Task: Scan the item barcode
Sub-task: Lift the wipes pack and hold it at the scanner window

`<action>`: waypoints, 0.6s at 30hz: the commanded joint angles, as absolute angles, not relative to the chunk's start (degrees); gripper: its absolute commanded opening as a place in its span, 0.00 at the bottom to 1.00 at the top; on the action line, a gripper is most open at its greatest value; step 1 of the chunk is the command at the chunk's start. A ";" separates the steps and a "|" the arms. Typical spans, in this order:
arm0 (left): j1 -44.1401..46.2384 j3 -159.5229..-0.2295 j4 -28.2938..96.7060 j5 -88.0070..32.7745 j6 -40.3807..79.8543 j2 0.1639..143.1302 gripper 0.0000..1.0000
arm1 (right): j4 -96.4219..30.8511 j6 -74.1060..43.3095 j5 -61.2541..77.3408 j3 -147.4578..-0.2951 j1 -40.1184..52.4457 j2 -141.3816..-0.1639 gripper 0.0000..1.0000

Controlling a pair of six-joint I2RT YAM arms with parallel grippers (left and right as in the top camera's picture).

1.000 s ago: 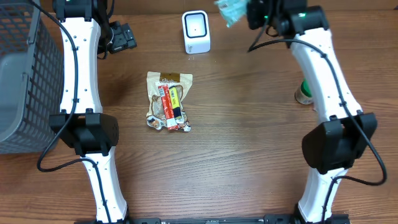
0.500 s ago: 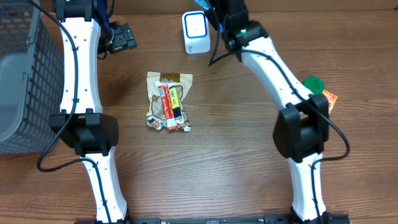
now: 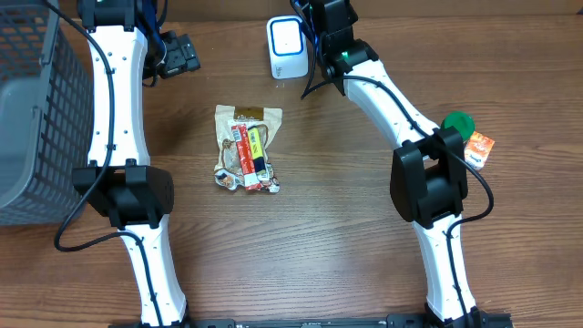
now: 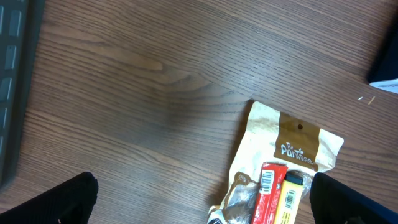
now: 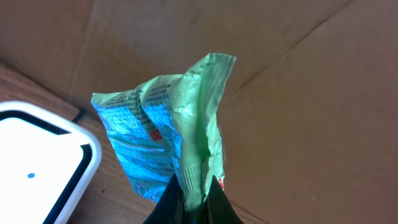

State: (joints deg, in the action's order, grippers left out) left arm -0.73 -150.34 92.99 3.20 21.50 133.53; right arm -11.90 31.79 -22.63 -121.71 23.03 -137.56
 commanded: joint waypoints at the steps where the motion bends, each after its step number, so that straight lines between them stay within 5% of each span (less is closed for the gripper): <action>1: -0.30 -150.21 92.75 2.96 22.31 133.82 1.00 | -11.42 31.97 -21.26 -122.96 23.53 -137.29 0.04; 18: -0.32 -150.21 92.75 2.96 22.31 133.82 1.00 | -12.73 32.01 -20.51 -122.91 24.43 -138.76 0.04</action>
